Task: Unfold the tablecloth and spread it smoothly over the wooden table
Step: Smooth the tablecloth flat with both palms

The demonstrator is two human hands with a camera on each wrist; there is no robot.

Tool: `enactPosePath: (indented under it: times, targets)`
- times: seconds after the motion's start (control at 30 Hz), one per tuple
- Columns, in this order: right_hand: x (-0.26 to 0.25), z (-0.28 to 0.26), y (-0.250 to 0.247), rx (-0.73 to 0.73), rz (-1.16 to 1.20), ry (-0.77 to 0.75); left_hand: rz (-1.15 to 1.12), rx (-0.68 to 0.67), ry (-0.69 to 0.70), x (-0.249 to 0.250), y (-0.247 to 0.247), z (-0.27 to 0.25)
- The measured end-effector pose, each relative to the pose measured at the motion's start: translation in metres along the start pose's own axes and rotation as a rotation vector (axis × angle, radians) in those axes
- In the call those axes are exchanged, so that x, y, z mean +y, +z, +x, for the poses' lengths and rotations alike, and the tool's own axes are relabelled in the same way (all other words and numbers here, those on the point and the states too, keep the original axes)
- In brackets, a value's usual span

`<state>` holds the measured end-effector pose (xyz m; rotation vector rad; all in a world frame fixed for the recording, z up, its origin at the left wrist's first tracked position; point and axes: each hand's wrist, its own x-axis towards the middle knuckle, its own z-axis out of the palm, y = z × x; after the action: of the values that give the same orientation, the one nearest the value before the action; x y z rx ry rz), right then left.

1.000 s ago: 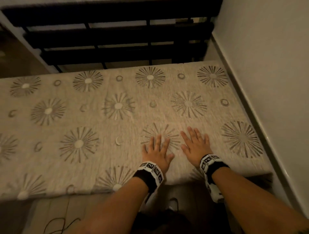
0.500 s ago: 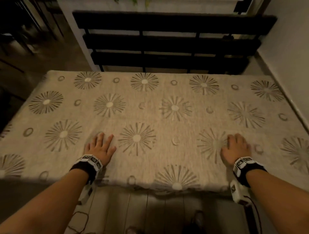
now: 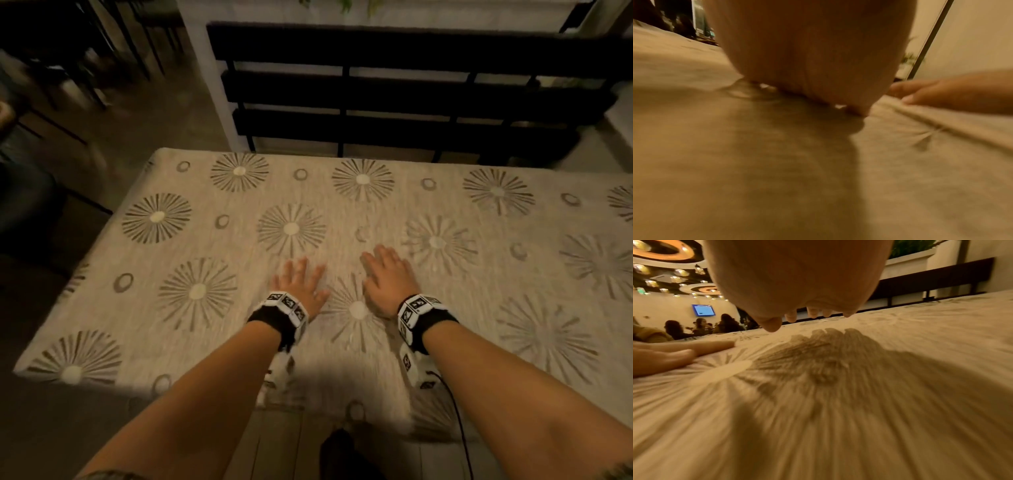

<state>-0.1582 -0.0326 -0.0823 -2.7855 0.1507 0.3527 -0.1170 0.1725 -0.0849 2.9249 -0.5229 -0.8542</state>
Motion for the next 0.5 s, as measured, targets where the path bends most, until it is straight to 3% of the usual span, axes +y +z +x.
enactPosePath:
  times: [0.17,0.27,0.37,0.5]
  targets:
    - [-0.017,0.035,-0.005,-0.027,-0.075,0.018,0.014,-0.018,-0.092,-0.112,-0.007,0.001]
    - [-0.023,0.042,-0.005,0.030,-0.146,0.110,-0.017,-0.006,-0.150,-0.181,-0.015,-0.008]
    - [-0.029,0.055,-0.010,-0.005,-0.181,0.207,-0.032,-0.006,-0.235,-0.250,-0.009,-0.018]
    - [-0.047,0.083,-0.020,-0.023,-0.180,0.358,-0.134,0.021,-0.385,-0.310,-0.022,-0.033]
